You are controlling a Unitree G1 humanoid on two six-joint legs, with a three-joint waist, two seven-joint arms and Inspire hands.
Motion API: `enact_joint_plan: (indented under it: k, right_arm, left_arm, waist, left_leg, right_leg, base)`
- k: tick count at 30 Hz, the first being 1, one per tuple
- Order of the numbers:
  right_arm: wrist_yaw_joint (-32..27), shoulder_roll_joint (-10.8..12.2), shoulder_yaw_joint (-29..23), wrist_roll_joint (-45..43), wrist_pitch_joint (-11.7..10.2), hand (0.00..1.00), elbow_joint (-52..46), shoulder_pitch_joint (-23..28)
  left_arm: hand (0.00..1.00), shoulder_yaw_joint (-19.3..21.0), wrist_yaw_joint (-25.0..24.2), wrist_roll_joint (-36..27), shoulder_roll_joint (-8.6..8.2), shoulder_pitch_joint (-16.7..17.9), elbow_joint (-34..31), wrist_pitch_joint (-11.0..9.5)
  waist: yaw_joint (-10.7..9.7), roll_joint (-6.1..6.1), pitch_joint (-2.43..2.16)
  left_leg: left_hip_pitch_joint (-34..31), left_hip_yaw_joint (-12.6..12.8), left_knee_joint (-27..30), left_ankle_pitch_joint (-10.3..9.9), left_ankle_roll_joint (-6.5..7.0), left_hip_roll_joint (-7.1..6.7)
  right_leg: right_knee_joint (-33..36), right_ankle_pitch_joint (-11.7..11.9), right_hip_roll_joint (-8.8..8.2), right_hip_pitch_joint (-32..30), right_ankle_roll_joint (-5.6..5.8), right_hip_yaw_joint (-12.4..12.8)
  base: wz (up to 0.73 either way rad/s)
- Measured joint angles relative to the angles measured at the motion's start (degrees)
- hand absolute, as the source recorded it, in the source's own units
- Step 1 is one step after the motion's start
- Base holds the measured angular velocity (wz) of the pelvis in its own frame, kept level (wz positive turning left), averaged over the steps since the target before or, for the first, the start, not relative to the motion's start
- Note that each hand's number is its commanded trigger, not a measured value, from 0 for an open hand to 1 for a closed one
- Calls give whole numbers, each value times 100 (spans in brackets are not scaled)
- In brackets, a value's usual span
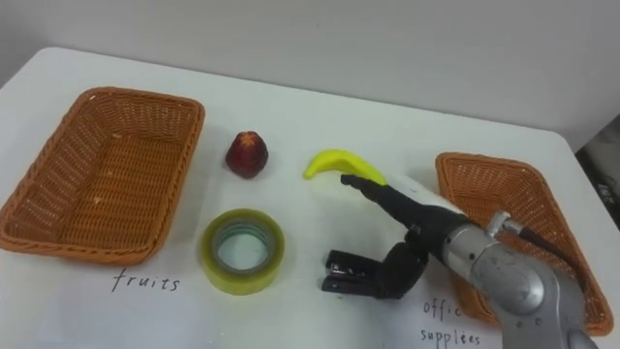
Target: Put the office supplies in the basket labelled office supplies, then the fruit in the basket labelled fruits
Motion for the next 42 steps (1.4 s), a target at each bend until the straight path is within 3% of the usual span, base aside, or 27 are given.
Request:
enact_joint_plan:
  k: [9,22,41,42]
  right_arm:
    - [236,12,192,-206,123,0,212,13]
    - [10,298,202,-446,191,0,421,222]
    - [-378,411,393,-466,197,0,424,281]
    - [-379,415,426,-529,192,35,423,281]
  left_arm:
    - [0,-11,-22,-2,-4,-48,-20,-2]
    - [0,-20,16,2,-67,56,-145,11]
    - [0,-131,53,3,-95,58,-241,95]
    - [0,-132,53,3,-99,51,-240,94]
  waist:
    - [-5,31,6]
    - [53,161,-23]
    - [144,151,-31]
    - [144,150,-31]
  left_leg:
    - [2,0,-14,1,0,0]
    - [-1,2,-25,1,1,1]
    - [-48,-7,7,1,0,-3]
    - [-47,-6,6,1,1,-3]
  right_leg:
    - [-2,0,0,-10,0,5]
    - [5,0,8,-9,0,74]
    - [3,1,8,-41,-1,78]
    - [2,1,7,-41,-1,79]
  base:
    - [0]
    - [0]
    - [0]
    - [0]
